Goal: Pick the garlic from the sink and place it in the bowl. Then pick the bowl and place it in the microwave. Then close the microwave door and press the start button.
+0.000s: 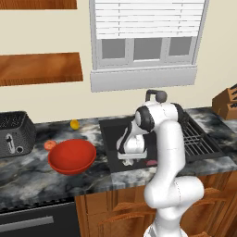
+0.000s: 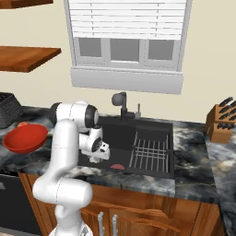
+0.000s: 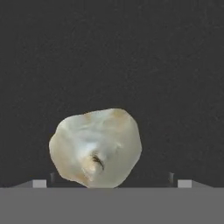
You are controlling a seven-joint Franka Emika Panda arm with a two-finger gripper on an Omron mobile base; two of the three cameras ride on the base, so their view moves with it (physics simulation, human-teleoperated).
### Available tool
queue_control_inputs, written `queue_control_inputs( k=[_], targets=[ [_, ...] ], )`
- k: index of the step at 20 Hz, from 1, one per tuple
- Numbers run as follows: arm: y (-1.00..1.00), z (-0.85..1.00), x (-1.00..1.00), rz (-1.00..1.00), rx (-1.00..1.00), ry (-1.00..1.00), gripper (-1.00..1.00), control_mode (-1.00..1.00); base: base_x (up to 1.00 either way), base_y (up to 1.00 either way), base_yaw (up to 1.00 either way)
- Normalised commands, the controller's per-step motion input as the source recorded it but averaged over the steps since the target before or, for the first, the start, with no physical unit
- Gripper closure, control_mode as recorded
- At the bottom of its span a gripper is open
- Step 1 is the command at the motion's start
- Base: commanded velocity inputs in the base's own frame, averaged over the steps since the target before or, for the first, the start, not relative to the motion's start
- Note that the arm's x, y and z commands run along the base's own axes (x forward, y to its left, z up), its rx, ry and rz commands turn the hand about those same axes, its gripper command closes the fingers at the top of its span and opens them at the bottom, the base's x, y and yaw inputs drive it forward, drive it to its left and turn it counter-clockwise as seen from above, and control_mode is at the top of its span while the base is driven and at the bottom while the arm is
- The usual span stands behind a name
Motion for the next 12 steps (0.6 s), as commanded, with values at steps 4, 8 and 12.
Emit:
queue_control_inputs(
  k=[4, 8, 12],
  targets=[
    [0.04, -0.38, 0.55, 0.0, 0.0, 0.05, -1.0, -1.0, 0.0, 0.0, 0.0],
    [0.01, -0.32, 0.31, 0.0, 0.0, 0.03, 1.0, -1.0, 0.0, 0.0, 0.0],
    [0.0, -0.05, -0.25, 0.0, 0.0, 0.0, 1.0, -1.0, 0.0, 0.0, 0.0]
  ],
)
